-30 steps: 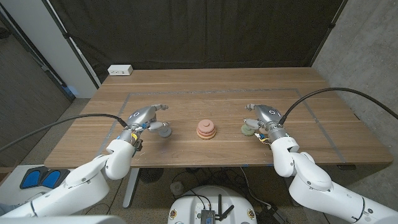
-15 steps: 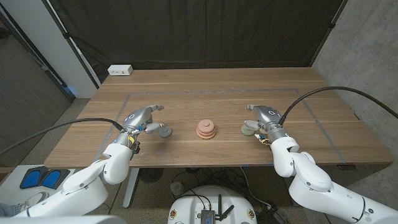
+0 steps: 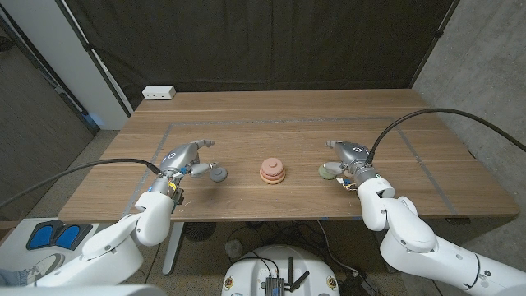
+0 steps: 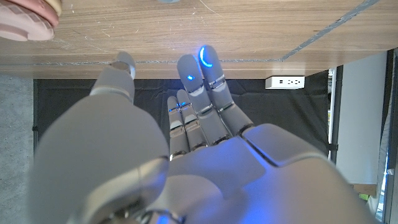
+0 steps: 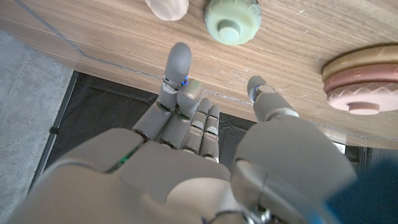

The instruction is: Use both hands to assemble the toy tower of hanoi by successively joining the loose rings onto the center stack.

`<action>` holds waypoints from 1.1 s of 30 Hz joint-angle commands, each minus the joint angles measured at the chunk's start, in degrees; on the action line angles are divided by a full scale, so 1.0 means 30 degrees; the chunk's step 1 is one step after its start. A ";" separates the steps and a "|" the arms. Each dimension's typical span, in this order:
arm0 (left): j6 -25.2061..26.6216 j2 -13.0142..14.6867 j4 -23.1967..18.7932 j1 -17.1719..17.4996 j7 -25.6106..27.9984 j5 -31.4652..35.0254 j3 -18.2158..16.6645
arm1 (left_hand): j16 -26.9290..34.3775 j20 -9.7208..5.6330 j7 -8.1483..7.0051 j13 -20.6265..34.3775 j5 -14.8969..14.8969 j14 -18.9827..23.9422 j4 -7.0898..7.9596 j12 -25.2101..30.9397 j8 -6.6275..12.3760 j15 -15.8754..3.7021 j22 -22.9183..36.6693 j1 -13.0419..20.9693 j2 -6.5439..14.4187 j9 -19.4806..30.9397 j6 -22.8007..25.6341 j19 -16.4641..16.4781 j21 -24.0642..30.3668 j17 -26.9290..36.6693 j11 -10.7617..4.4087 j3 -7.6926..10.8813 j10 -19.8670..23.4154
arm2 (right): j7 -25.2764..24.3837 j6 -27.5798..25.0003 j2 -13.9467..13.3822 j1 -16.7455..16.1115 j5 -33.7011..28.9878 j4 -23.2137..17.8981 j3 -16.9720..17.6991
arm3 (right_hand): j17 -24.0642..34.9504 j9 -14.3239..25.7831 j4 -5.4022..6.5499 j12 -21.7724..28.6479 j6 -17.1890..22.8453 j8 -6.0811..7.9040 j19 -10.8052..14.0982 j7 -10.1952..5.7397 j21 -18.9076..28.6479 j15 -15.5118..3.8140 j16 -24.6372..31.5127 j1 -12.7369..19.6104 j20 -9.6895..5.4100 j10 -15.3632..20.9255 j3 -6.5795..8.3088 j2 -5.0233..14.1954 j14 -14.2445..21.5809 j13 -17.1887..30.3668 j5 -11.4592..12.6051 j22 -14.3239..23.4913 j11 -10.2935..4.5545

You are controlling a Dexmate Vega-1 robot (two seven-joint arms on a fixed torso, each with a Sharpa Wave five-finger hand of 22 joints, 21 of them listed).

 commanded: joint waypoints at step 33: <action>-0.0005 -0.0649 -0.0221 0.1130 0.0134 -0.0012 -0.0636 | 0.0053 -0.2690 0.0034 0.0124 0.0159 0.0352 0.0126 0.0162 0.0078 -0.1806 0.0032 -0.0399 0.0113 -0.0008 0.0608 0.0390 -0.0085 0.0058 0.0084 0.0143 0.0532 | 0.6781 -0.2074 0.0820 0.3049 -0.2722 0.1433 -0.2552 | -0.0165 -0.0093 0.0228 0.0133 -0.1195 -0.0250 -0.0749 0.0713 -0.0171 -0.1798 -0.0478 -0.0431 -0.1768 -0.0656 -0.0235 -0.0313 -0.1223 -0.0258 -0.0327 -0.0024 0.0494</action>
